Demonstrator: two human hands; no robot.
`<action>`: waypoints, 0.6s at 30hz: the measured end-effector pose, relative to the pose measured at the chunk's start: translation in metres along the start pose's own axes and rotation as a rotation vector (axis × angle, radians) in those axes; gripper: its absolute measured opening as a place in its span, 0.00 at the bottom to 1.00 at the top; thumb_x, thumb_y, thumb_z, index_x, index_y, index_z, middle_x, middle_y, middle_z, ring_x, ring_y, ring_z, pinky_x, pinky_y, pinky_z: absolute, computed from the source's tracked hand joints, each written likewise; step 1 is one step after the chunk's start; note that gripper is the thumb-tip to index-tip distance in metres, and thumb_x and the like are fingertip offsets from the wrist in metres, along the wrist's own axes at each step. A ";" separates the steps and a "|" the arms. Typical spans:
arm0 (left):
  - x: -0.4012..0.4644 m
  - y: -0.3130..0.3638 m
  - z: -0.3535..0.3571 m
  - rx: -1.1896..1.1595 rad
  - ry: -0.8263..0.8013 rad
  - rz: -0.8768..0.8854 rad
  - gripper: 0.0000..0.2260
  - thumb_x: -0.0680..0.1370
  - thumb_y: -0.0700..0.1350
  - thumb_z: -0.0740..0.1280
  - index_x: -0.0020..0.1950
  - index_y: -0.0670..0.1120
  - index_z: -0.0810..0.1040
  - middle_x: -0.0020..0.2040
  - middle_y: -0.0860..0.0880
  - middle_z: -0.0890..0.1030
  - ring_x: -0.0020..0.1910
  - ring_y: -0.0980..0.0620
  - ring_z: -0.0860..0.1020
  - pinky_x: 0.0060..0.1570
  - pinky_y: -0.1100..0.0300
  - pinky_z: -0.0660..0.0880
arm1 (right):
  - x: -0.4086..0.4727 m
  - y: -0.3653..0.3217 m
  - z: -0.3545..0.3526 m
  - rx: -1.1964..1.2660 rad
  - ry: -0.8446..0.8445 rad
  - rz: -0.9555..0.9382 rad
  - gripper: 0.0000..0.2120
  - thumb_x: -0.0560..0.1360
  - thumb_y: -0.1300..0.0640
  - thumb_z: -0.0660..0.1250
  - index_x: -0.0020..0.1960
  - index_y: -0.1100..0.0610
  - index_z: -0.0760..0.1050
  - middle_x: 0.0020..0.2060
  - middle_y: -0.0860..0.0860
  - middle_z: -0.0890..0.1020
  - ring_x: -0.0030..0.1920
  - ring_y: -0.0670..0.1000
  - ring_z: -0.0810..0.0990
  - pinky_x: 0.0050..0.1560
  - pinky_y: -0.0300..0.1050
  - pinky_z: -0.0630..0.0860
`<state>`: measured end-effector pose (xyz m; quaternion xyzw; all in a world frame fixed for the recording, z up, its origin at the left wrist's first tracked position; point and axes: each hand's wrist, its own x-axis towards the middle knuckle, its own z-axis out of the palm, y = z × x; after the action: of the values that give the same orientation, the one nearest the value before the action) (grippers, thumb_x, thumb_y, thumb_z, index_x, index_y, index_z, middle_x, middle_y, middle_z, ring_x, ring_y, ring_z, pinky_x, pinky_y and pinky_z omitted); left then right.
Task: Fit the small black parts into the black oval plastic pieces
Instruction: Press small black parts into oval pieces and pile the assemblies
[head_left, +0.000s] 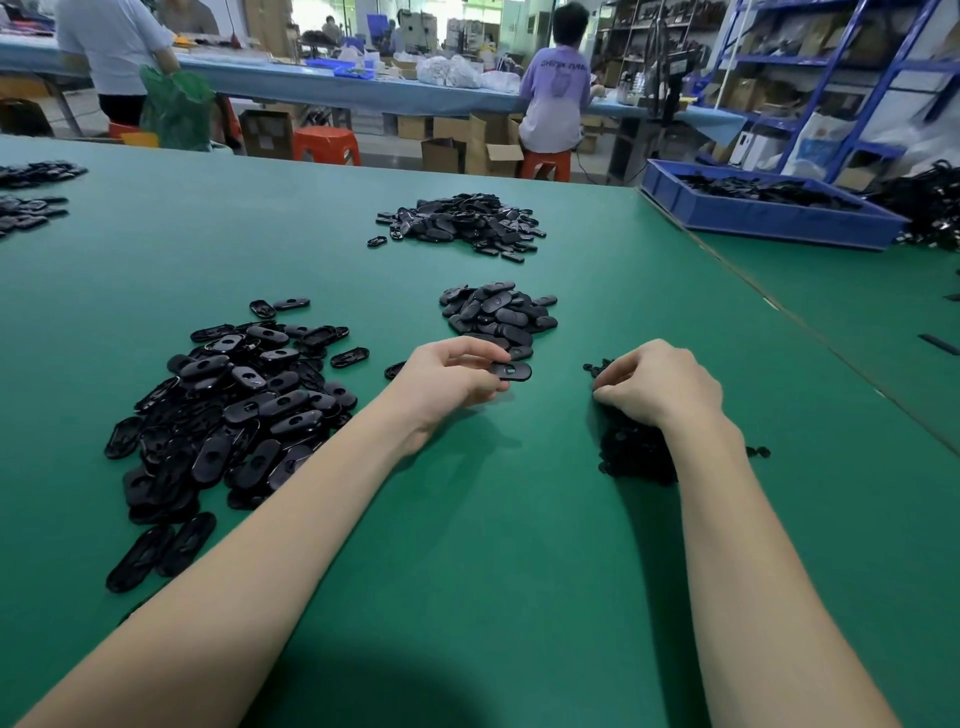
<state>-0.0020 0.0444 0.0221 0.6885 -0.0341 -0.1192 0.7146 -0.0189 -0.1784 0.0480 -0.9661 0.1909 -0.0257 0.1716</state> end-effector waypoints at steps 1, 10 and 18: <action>0.000 0.000 0.000 0.005 0.005 0.007 0.12 0.74 0.28 0.69 0.49 0.44 0.83 0.51 0.43 0.84 0.40 0.53 0.84 0.38 0.66 0.77 | 0.000 0.000 0.001 0.000 0.006 0.005 0.06 0.72 0.53 0.73 0.45 0.42 0.84 0.50 0.48 0.84 0.49 0.54 0.78 0.46 0.43 0.71; 0.002 -0.002 -0.003 0.023 0.030 0.031 0.13 0.74 0.30 0.70 0.49 0.46 0.85 0.44 0.49 0.85 0.44 0.51 0.84 0.50 0.60 0.80 | 0.002 -0.002 0.010 0.164 0.032 -0.093 0.07 0.79 0.49 0.66 0.51 0.45 0.83 0.51 0.46 0.85 0.52 0.52 0.80 0.49 0.45 0.76; 0.002 0.000 -0.003 0.113 0.047 0.110 0.13 0.73 0.31 0.73 0.50 0.48 0.85 0.43 0.53 0.85 0.40 0.61 0.81 0.42 0.71 0.76 | -0.009 -0.030 0.008 0.762 -0.279 -0.236 0.05 0.78 0.56 0.71 0.46 0.48 0.84 0.36 0.42 0.84 0.26 0.42 0.68 0.26 0.31 0.64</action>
<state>0.0004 0.0469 0.0220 0.7275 -0.0619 -0.0613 0.6805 -0.0155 -0.1465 0.0510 -0.8431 0.0305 0.0172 0.5366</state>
